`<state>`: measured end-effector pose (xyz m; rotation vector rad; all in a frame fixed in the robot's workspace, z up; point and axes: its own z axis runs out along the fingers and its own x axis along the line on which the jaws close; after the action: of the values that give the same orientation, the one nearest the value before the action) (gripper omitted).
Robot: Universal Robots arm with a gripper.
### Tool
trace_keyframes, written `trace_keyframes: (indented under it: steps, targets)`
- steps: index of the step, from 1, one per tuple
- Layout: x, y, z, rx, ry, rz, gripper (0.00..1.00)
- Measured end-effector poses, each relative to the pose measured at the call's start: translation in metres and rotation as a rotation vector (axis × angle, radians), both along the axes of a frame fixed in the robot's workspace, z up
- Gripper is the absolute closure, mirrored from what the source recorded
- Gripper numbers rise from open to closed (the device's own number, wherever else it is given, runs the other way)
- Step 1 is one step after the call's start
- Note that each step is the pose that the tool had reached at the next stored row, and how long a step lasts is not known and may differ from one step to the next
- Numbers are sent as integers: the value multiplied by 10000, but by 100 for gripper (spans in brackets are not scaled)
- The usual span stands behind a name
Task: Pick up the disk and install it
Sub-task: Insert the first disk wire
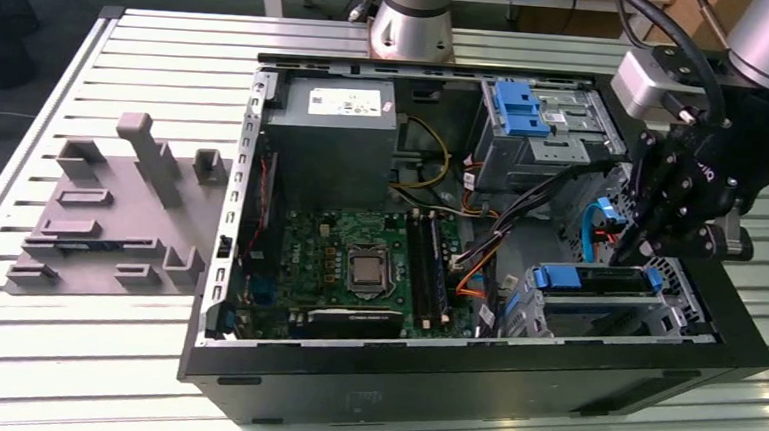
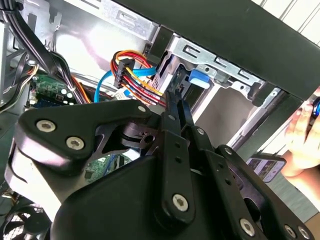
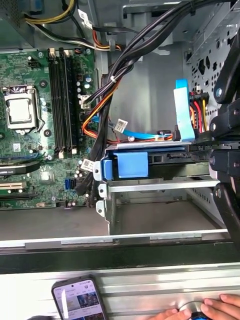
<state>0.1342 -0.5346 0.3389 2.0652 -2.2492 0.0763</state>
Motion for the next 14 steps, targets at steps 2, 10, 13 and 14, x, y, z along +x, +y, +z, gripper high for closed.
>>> trace_keyframes:
  steps: [2, 10, 13, 14]
  targets:
    - [7, 0, -4, 5, 16, 0, 84]
    - [25, -34, -11, 42, 115, -1, 84]
    - [49, -39, -12, 50, 209, -1, 84]
    - [53, -41, -13, 51, 229, 0, 84]
